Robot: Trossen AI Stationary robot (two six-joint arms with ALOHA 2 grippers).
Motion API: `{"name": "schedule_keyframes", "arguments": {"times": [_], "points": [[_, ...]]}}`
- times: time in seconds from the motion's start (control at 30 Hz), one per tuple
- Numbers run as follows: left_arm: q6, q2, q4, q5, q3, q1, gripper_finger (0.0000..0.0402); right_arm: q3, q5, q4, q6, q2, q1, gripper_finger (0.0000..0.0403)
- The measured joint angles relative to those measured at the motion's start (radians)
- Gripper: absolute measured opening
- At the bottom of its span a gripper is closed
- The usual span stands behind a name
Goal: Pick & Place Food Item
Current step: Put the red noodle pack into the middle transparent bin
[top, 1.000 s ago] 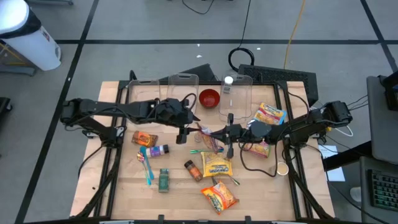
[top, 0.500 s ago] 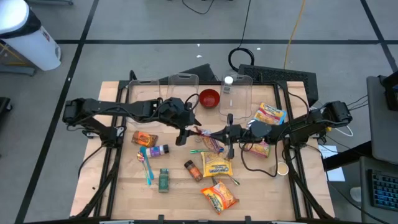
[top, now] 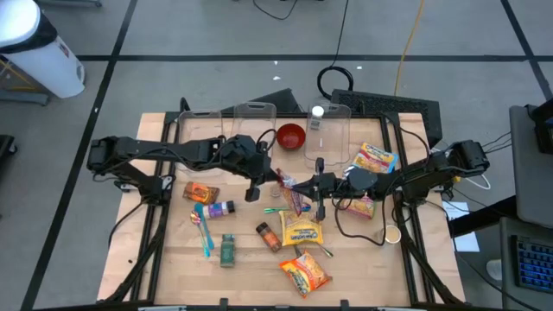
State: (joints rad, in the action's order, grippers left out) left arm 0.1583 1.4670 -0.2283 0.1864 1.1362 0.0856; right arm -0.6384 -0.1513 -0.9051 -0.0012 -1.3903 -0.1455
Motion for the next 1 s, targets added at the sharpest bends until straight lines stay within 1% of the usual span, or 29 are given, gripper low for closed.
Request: {"name": "schedule_keyframes", "arguments": {"times": [0.57,0.77,0.83,1.0], "points": [[0.036,-0.004,-0.032,-0.004,0.000,-0.002,0.0003,0.000,0.000,0.019,-0.005,0.000,0.000,0.0000],[0.043,-0.009,-0.041,-0.043,0.000,-0.002,0.0002,0.000,0.000,0.020,-0.010,0.000,0.000,0.0000],[0.042,-0.011,-0.038,-0.063,0.000,-0.003,0.0006,0.000,0.000,0.020,-0.010,0.000,0.000,0.0000],[0.038,-0.018,-0.039,-0.119,0.000,-0.002,0.0036,0.000,0.000,0.022,-0.011,0.000,0.000,0.0000]]}}
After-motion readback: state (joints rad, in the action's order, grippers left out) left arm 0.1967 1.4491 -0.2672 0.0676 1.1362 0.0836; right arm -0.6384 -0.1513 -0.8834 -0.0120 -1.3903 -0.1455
